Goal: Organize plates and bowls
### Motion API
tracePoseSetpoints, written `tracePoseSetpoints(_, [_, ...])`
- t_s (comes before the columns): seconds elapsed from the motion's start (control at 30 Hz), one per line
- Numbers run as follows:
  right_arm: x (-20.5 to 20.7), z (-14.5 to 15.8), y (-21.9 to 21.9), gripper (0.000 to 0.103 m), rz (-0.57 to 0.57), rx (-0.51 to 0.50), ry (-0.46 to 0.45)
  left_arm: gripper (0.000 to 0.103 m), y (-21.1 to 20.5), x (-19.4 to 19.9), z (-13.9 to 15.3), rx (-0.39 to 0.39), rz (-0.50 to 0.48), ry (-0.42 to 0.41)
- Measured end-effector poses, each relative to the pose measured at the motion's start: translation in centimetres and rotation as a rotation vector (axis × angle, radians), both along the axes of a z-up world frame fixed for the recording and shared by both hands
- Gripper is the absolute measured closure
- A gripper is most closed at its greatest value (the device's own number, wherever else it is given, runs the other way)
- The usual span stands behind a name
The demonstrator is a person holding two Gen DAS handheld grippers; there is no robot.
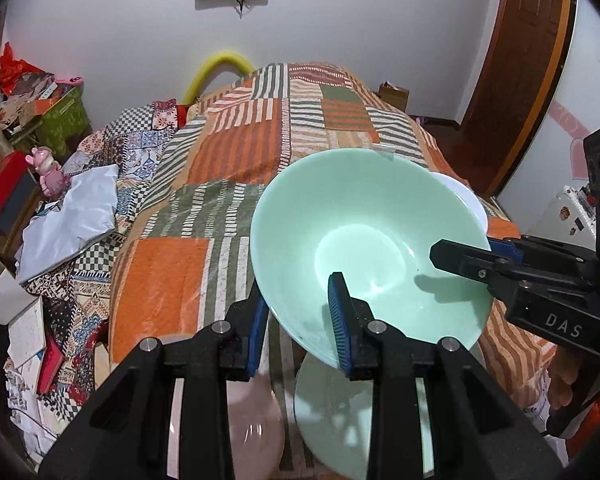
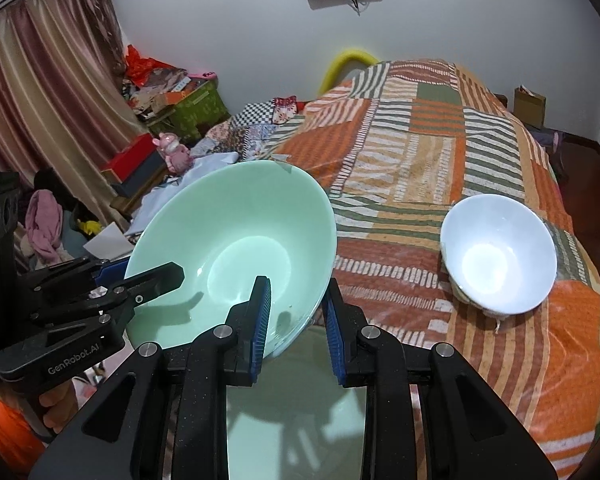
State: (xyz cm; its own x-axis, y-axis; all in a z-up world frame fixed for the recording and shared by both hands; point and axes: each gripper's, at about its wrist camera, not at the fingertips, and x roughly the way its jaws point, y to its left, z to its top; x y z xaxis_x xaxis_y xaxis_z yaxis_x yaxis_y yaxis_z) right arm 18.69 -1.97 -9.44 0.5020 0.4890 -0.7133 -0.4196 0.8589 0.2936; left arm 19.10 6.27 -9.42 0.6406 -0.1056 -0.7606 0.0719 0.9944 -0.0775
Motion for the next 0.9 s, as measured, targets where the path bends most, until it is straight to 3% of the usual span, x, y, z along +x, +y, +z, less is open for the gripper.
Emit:
tracePoseSetpoints(0.5, [-3.4, 0.5, 3.7, 0.079, 0.063, 0.018, -0.022, 0.074, 3.8, -5.7, 1.1, -0.011, 0.067, -0.028])
tracePoseSetpoints(0.9, [-5.7, -0.5, 8.2, 0.079, 0.154, -0.001, -0.011, 0.074, 8.0, -9.8, -0.3, -0.013, 0.166, -0.007])
